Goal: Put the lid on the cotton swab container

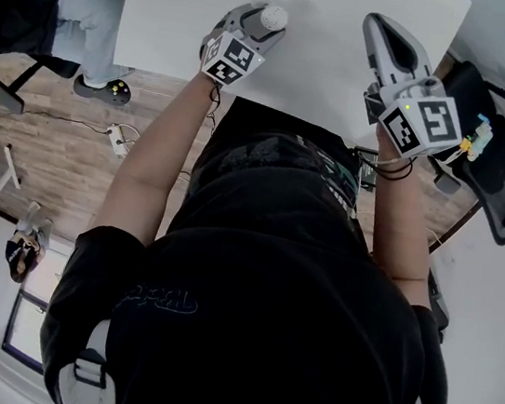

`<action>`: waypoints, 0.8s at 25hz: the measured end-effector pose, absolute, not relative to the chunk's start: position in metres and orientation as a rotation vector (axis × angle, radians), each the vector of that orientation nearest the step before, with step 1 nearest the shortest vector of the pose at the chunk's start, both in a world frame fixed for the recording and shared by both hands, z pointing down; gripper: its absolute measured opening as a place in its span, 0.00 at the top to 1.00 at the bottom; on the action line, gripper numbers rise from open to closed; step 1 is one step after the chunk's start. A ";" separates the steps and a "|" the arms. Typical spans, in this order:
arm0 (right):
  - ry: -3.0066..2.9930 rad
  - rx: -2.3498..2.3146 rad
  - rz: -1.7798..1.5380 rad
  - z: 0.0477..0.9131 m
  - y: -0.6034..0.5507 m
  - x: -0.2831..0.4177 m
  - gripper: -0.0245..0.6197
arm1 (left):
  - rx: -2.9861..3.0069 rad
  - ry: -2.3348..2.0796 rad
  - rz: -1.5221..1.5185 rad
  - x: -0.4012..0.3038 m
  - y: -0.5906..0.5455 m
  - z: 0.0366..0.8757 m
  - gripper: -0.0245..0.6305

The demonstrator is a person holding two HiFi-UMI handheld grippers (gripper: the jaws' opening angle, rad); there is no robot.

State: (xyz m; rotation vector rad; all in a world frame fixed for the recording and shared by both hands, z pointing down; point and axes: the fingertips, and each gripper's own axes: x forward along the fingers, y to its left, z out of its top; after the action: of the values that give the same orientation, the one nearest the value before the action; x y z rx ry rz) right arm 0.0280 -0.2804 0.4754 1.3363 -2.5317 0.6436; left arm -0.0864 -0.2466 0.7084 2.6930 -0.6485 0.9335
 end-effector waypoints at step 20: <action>-2.517 1.315 0.634 0.476 -0.265 0.041 0.93 | 2.685 -0.705 0.928 -0.093 -0.256 0.711 0.56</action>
State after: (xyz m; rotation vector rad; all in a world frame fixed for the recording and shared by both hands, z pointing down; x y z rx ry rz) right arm 0.0406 -0.2655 0.4763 1.3146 -2.5173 0.6338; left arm -0.0929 -0.2564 0.7107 2.6848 -0.7048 0.9283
